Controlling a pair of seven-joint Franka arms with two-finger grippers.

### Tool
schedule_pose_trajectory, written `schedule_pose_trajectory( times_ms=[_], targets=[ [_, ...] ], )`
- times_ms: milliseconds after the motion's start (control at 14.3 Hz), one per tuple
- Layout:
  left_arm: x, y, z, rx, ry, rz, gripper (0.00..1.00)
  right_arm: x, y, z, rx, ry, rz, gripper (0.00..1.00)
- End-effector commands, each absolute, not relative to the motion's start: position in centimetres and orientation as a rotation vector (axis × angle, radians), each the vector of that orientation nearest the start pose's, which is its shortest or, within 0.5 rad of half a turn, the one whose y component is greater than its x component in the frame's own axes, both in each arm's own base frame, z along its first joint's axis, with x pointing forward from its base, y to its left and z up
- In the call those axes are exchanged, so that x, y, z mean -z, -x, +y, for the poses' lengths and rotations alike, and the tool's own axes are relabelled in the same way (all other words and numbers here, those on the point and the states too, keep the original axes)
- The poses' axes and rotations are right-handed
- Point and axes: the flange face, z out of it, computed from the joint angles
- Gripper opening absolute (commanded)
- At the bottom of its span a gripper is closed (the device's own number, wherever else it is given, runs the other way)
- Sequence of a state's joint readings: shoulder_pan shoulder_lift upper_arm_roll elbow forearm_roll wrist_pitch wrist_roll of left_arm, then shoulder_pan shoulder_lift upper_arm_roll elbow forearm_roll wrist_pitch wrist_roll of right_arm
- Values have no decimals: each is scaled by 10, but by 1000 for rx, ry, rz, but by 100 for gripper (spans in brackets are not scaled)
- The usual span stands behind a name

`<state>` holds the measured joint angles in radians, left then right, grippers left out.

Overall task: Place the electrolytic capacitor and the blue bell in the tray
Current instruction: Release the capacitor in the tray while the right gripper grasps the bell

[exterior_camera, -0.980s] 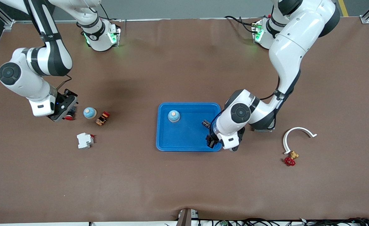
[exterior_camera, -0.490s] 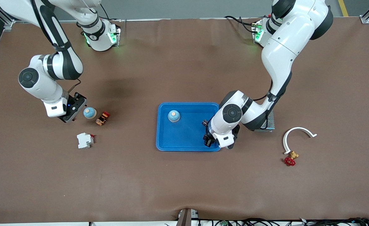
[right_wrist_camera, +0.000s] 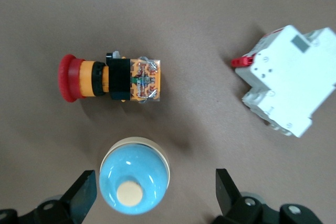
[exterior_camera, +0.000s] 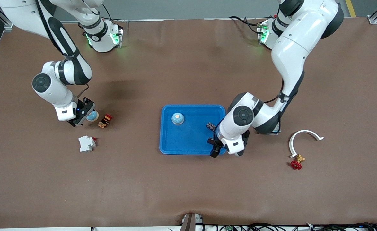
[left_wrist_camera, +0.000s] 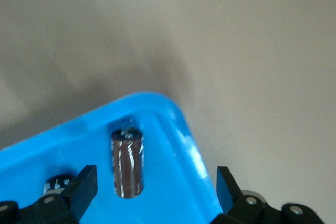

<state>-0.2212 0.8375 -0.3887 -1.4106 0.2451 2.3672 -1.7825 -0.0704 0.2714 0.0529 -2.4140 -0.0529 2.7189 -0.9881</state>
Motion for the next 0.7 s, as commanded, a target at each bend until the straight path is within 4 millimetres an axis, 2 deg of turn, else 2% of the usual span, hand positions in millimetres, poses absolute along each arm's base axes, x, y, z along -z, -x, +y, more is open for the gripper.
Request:
schedule_pose_trajectory(
  times_ms=[0, 210, 420, 630],
  targets=[
    [-282, -659, -339, 42, 2802, -1765, 100, -192, -495, -6, 49, 2749, -1558, 100],
    [-322, -666, -308, 84, 2855, -1596, 100, -187, -493, -6, 43, 2746, -1557, 100],
    [-360, -665, -285, 119, 2925, -1362, 100, -178, -491, -8, 45, 2748, -1550, 100],
    [-398, -669, -247, 143, 2964, -1159, 100, -175, -488, -10, 39, 2740, -1559, 100]
  ],
)
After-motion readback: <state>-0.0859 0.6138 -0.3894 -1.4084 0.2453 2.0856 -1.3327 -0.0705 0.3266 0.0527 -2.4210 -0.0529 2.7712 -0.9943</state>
